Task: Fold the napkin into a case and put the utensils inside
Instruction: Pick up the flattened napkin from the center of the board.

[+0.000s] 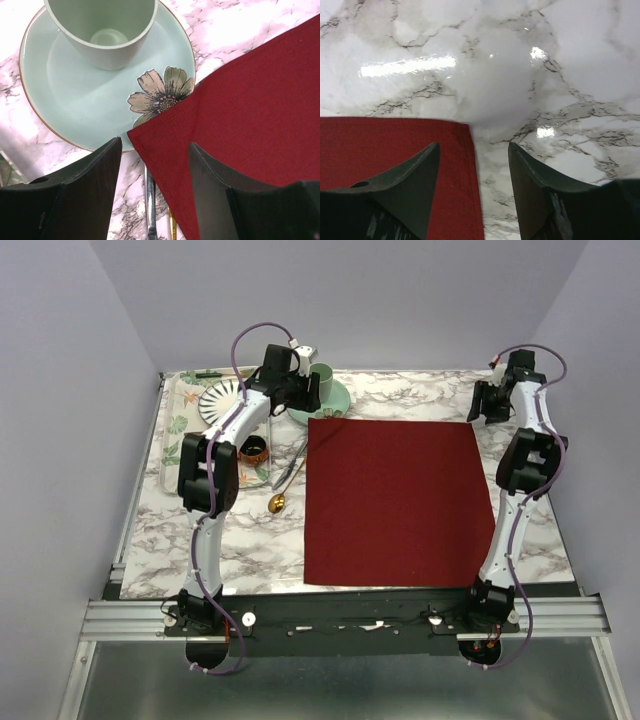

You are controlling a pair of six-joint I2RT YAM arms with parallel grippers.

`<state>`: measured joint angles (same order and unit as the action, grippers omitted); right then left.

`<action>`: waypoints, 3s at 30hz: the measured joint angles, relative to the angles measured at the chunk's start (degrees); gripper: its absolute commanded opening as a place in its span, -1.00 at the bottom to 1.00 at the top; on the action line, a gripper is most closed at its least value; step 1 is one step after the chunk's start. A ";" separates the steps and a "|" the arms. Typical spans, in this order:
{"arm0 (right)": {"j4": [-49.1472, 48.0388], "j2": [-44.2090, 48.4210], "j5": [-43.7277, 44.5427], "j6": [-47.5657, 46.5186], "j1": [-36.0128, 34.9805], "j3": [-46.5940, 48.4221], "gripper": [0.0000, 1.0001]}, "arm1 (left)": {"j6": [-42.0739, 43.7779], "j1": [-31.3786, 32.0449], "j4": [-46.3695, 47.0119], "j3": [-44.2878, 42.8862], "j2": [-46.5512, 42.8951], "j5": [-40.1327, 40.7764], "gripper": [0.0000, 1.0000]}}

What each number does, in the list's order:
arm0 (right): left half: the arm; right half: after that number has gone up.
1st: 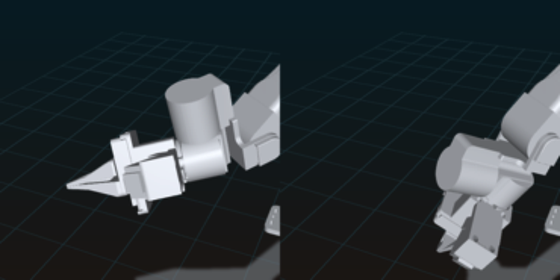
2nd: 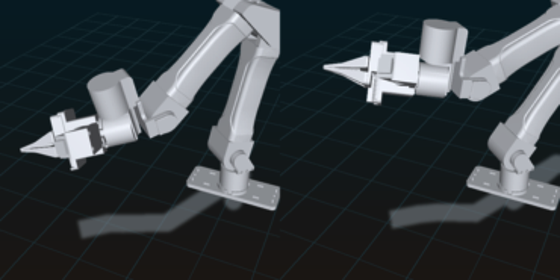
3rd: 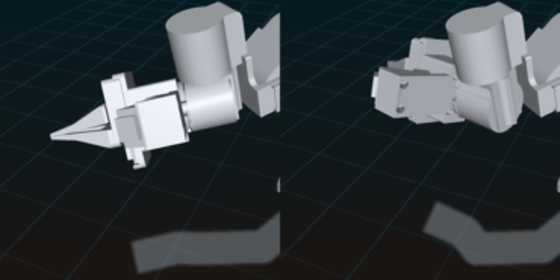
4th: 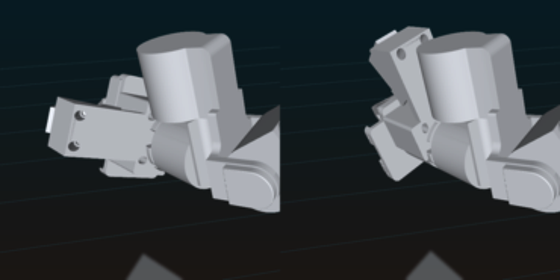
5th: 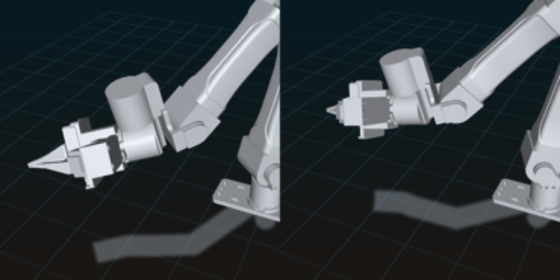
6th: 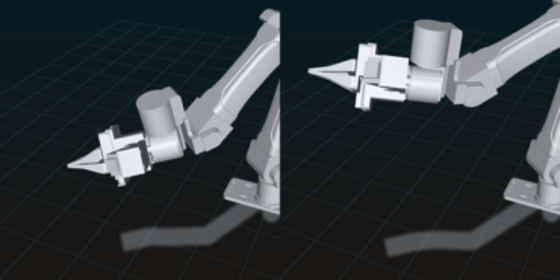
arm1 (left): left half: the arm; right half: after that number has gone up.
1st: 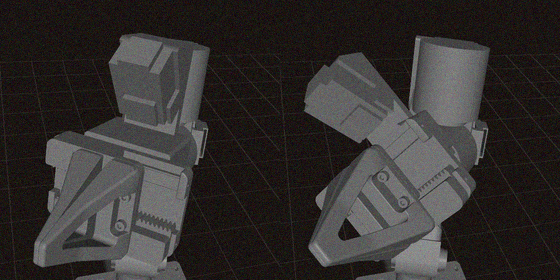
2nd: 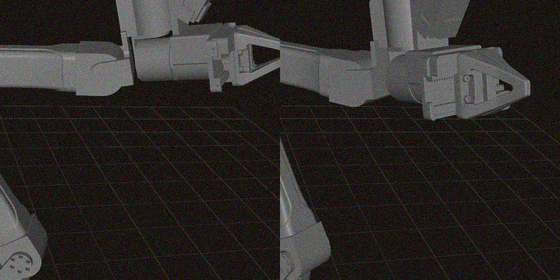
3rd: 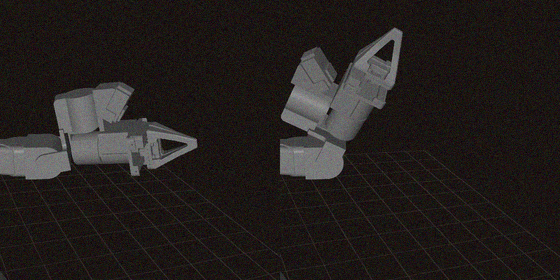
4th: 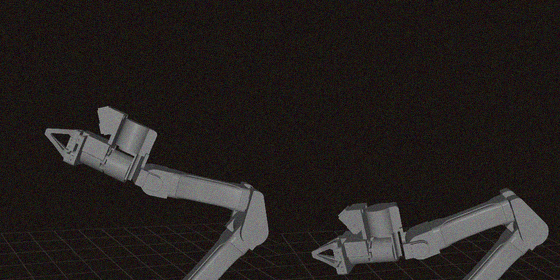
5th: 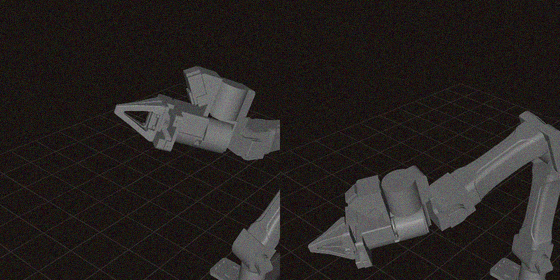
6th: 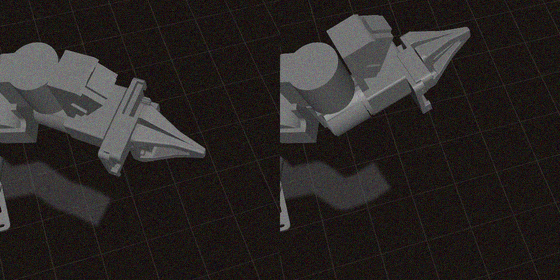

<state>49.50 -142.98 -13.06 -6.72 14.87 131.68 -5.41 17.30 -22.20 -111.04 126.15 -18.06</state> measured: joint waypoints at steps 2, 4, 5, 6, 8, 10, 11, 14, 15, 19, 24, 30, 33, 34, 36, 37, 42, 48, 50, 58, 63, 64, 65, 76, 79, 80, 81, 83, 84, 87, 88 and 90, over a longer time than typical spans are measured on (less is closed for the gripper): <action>0.70 -0.46 0.66 -0.70 -0.90 1.03 0.24 | -0.11 -0.11 -0.02 -0.02 0.55 0.00 0.32; 1.01 -0.79 1.31 -1.31 -1.44 1.42 0.15 | -0.26 -0.33 -0.07 -0.04 1.18 -0.02 0.32; 1.36 -0.96 1.81 -1.97 -1.77 1.44 0.13 | -0.31 -0.39 -0.09 -0.04 1.44 -0.02 0.31; 1.60 -1.11 1.99 -2.29 -2.08 1.46 0.12 | -0.39 -0.55 -0.17 -0.07 1.86 -0.04 0.32; 2.23 -1.88 2.58 -3.21 -2.49 1.92 0.18 | -0.48 -0.76 -0.31 -0.07 2.40 -0.15 0.32; 2.75 -2.73 2.91 -3.87 -2.58 2.45 0.22 | -0.50 -1.03 -0.52 -0.07 2.80 -0.31 0.32; 2.93 -3.06 3.02 -4.22 -2.58 2.54 0.22 | -0.48 -1.16 -0.66 -0.07 2.93 -0.42 0.31; 3.41 -3.34 3.17 -5.07 -2.49 3.56 0.22 | -0.50 -1.46 -0.63 -0.07 2.97 -0.61 0.32; 3.58 -3.41 3.21 -5.35 -2.49 3.78 0.18 | -0.50 -1.51 -0.63 -0.09 2.97 -0.63 0.32; 3.93 -3.87 3.23 -6.27 -2.51 4.02 0.02 | -0.96 -1.81 -0.61 -0.98 3.61 -0.85 0.31; 4.35 -4.50 4.04 -8.04 -2.67 5.07 -0.61 | -1.79 -2.03 -0.63 -3.17 5.16 -1.11 0.31; 5.14 -5.22 4.50 -10.08 -3.37 6.56 -0.99 | -1.99 -2.34 -0.66 -3.61 5.38 -1.22 0.29; 5.16 -5.29 4.61 -10.93 -3.58 6.73 -0.99 | -1.99 -2.71 -0.68 -3.61 5.40 -1.46 0.28; 5.05 -5.29 4.63 -11.28 -3.61 6.64 -0.99 | -1.99 -2.86 -0.68 -3.61 5.42 -1.64 0.26; 4.59 -5.09 4.61 -11.45 -3.67 6.01 -0.99 | -1.92 -3.10 -0.68 -3.61 5.44 -2.16 0.26; 4.00 -4.68 4.59 -11.58 -3.67 5.18 -0.99 | -1.73 -3.23 -0.68 -3.61 5.51 -2.49 0.26; -0.90 -0.31 4.63 -12.41 -3.67 -3.15 -0.99 | 0.42 -3.28 -1.40 -3.74 5.81 -4.26 0.25; -2.73 2.86 3.96 -13.09 -3.69 -8.61 -0.99 | 4.22 -2.64 -4.61 -6.64 7.74 -5.38 0.25; -2.80 2.93 3.56 -13.11 -3.67 -8.76 -0.99 | 5.22 -2.25 -5.62 -8.13 8.79 -5.38 0.25; -3.32 3.61 2.78 -13.11 -3.69 -9.97 -0.99 | 6.47 -1.07 -7.74 -11.10 12.44 -5.01 0.25; -3.30 3.89 2.38 -13.07 -3.69 -10.16 -0.99 | 6.47 -0.94 -8.74 -14.12 14.91 -4.70 0.14; -3.28 3.91 2.27 -13.03 -3.69 -10.16 -0.99 | 6.47 -0.94 -9.11 -14.91 15.43 -4.72 0.07; -3.28 3.93 2.21 -12.90 -3.69 -10.16 -0.99 | 6.45 -0.94 -9.25 -15.30 15.69 -4.70 0.04; -2.93 6.51 -0.20 -11.67 -3.69 -10.34 -0.99 | 6.01 -0.94 -10.80 -17.16 17.14 -5.07 -0.32; -2.86 7.04 -0.98 -11.28 -3.69 -10.34 -0.99 | 5.97 -0.94 -10.95 -17.73 17.86 -5.55 -0.62; -2.75 7.23 -1.29 -11.23 -3.69 -10.36 -0.99 | 5.97 -0.94 -10.95 -17.86 18.01 -5.73 -0.69; -2.67 7.39 -1.53 -11.13 -3.69 -10.34 -0.99 | 5.81 -0.94 -10.97 -17.88 18.10 -6.05 -0.77; -2.40 7.72 -1.84 -10.91 -3.69 -10.34 -0.99 | 5.79 -0.94 -10.99 -17.90 18.10 -6.47 -1.00; -2.16 8.02 -2.03 -10.84 -3.69 -10.34 -0.99 | 5.75 -0.94 -10.99 -17.92 18.08 -6.73 -1.00; -1.31 9.27 -2.86 -10.71 -3.69 -10.49 -0.99 | 5.64 -0.94 -10.75 -17.66 17.90 -7.76 -1.00; -1.31 9.84 -3.06 -10.71 -3.69 -10.84 -0.99 | 5.33 -0.94 -10.32 -16.57 17.27 -8.28 -1.00; -1.01 11.85 -3.45 -10.73 -3.69 -12.17 -0.99 | 4.92 -0.94 -9.31 -13.49 15.34 -9.16 -1.00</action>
<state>48.49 -131.13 -16.51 -17.45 11.18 119.50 -0.49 16.36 -31.51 -124.53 141.49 -27.22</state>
